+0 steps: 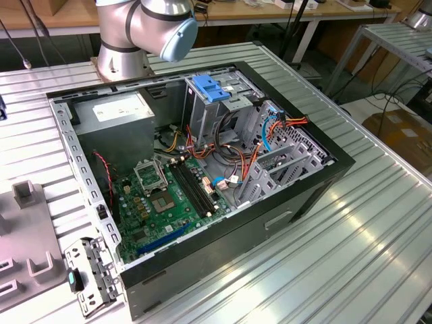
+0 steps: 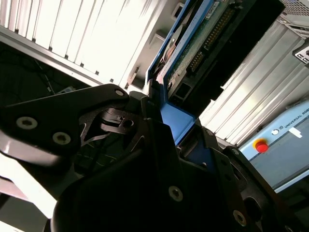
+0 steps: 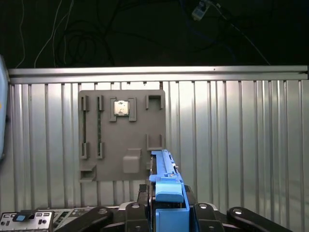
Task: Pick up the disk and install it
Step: 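Pick up the disk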
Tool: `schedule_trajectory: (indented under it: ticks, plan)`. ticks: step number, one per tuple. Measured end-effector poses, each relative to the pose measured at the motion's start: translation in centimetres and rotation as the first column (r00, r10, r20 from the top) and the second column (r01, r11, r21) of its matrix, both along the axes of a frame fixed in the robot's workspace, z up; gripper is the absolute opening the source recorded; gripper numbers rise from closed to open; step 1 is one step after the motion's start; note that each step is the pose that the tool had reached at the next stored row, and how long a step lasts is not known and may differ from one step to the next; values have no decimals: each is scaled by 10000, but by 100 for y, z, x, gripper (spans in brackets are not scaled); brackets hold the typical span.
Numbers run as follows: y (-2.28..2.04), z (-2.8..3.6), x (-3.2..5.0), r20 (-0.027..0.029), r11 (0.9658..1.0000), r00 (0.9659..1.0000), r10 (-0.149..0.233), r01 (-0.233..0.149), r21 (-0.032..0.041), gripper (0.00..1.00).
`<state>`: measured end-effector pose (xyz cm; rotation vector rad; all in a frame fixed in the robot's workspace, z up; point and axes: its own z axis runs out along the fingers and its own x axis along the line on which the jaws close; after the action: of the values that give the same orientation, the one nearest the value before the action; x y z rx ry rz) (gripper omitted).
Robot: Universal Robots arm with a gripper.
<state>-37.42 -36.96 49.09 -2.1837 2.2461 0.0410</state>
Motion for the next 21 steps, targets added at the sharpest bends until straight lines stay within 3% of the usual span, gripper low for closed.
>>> schedule_trajectory:
  ticks: [3,21]
  plan:
    - [-37,0,10,1,10000,10000,0,0,0,37]
    - [-46,0,193,1,10000,10000,0,0,0,37]
